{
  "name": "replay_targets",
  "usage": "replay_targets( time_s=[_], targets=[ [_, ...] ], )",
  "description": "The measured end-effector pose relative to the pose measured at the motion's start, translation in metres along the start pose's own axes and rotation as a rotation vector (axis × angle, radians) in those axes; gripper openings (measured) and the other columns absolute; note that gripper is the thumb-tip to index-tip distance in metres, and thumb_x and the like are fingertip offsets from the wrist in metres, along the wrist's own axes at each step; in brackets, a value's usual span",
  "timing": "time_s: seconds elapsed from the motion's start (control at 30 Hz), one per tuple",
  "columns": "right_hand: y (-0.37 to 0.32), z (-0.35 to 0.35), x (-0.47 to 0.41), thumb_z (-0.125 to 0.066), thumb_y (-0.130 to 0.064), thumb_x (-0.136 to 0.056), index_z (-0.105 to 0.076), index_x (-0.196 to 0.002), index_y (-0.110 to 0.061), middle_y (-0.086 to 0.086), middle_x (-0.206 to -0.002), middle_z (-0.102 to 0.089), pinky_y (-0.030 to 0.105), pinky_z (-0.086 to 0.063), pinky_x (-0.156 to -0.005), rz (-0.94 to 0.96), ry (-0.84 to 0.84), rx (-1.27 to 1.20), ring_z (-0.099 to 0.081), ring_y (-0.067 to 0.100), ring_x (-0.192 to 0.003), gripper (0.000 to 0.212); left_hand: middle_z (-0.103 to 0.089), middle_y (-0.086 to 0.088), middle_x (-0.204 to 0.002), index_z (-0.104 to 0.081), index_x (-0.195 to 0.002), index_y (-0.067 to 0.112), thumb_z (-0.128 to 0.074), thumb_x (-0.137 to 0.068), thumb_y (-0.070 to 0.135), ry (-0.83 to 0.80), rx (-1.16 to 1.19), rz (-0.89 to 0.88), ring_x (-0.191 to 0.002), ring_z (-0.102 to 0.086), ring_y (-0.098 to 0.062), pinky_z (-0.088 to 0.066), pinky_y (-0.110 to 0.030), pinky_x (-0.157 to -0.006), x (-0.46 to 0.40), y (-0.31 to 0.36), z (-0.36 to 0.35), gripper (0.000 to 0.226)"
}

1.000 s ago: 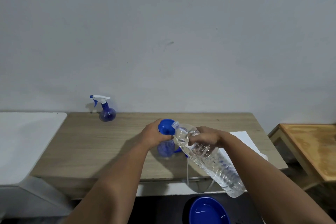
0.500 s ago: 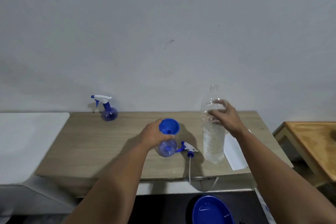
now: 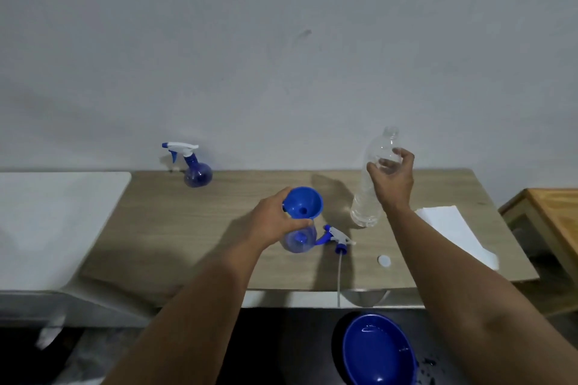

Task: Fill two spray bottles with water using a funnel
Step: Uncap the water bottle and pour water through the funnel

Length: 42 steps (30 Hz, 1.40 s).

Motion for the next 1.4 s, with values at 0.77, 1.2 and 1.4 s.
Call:
replay_targets(
  time_s=[0.77, 1.2, 1.4],
  targets=[
    [-0.011, 0.015, 0.034, -0.09, -0.057, -0.074, -0.03, -0.158, -0.034, 0.002, -0.151, -0.051, 0.045, -0.046, -0.115, 0.076, 0.039, 0.115, -0.05, 0.018, -0.14, 0.106, -0.069, 0.019, -0.112, -0.057, -0.128, 0.042, -0.093, -0.059, 0.048, 0.027, 0.117, 0.044, -0.101, -0.067, -0.007, -0.057, -0.04, -0.095, 0.007, 0.005, -0.004, 0.078],
    [-0.088, -0.042, 0.06, -0.082, -0.027, -0.089, -0.07, -0.116, -0.025, -0.008, -0.112, -0.071, 0.032, -0.054, -0.08, 0.475, -0.46, 0.307, -0.067, 0.012, -0.096, 0.03, -0.055, 0.02, -0.135, -0.031, -0.155, 0.036, -0.093, -0.065, 0.042, -0.014, 0.142, 0.043, -0.119, -0.051, -0.003, -0.041, -0.025, -0.097, 0.012, 0.001, -0.005, 0.109],
    [-0.063, -0.077, 0.078, -0.093, -0.053, -0.07, -0.047, -0.157, -0.024, 0.003, -0.15, -0.053, 0.041, -0.048, -0.112, 0.222, -0.968, 0.796, -0.054, 0.024, -0.134, 0.103, -0.057, 0.016, -0.136, -0.024, -0.156, 0.045, -0.095, -0.061, 0.04, 0.042, 0.141, 0.044, -0.115, -0.059, -0.002, -0.048, -0.027, -0.099, 0.01, -0.016, -0.009, 0.119]
  ],
)
Point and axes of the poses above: each hand's wrist, its own x-axis away from the middle knuckle, its own z-axis out of the back of the hand, y = z × x, the point moved 3 cm from there along -x, towards the middle knuckle
